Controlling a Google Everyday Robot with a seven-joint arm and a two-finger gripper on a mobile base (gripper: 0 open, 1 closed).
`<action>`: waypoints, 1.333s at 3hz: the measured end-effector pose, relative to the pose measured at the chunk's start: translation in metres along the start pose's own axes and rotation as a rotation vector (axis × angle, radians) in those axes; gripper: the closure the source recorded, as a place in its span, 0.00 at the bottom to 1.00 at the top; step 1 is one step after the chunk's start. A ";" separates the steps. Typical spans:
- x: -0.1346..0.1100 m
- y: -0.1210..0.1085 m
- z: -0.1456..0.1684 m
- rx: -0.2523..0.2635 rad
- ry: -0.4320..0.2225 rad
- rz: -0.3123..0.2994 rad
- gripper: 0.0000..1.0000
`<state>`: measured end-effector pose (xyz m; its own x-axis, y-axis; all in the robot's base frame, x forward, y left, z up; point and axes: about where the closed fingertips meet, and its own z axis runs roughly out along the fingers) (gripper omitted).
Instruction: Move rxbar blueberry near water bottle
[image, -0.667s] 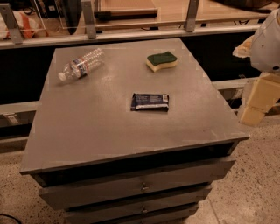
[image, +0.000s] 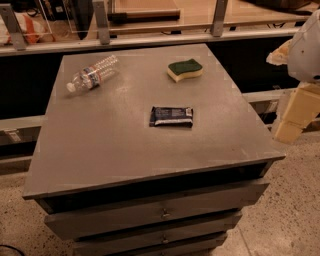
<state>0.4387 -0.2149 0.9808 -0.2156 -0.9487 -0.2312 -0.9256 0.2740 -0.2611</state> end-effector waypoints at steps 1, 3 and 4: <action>-0.015 0.000 0.017 -0.024 -0.115 0.015 0.00; -0.040 -0.004 0.061 -0.043 -0.285 0.082 0.00; -0.054 -0.011 0.086 -0.032 -0.383 0.084 0.00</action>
Offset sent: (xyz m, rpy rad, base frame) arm 0.0330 0.0496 -0.0492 0.3482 0.0042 -0.0101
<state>0.4874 -0.1532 0.9153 -0.1654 -0.7941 -0.5849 -0.9202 0.3375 -0.1981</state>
